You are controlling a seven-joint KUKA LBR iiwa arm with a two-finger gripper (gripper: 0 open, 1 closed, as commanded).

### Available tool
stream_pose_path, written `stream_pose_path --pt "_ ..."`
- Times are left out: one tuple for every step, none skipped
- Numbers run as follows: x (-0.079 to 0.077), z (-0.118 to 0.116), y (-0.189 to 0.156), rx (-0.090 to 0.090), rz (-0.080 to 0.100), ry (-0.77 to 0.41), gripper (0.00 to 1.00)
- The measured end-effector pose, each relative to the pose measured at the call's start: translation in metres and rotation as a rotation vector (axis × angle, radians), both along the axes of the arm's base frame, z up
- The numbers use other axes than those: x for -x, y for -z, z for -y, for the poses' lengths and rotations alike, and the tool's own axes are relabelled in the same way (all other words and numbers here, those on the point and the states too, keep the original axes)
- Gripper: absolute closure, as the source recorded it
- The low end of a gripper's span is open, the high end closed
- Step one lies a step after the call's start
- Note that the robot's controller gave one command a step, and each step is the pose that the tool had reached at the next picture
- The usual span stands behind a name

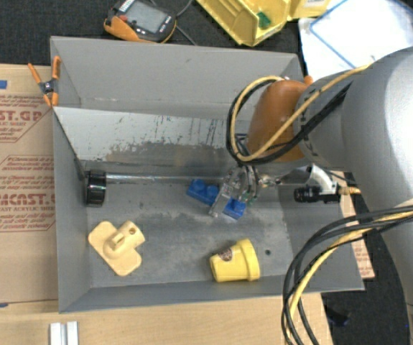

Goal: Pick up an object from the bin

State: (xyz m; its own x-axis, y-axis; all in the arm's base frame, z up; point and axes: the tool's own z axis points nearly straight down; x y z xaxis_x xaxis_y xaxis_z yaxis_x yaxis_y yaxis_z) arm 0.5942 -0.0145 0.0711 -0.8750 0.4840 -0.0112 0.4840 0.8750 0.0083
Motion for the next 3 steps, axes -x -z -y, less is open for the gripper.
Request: stream_pose_path --pt "0.000 0.000 0.000 0.000 0.000 0.000 1.00" --pt "0.002 0.000 -0.012 -0.001 -0.004 0.000 1.00" --pt "0.001 -0.001 -0.033 -0.001 -0.002 -0.001 1.00"
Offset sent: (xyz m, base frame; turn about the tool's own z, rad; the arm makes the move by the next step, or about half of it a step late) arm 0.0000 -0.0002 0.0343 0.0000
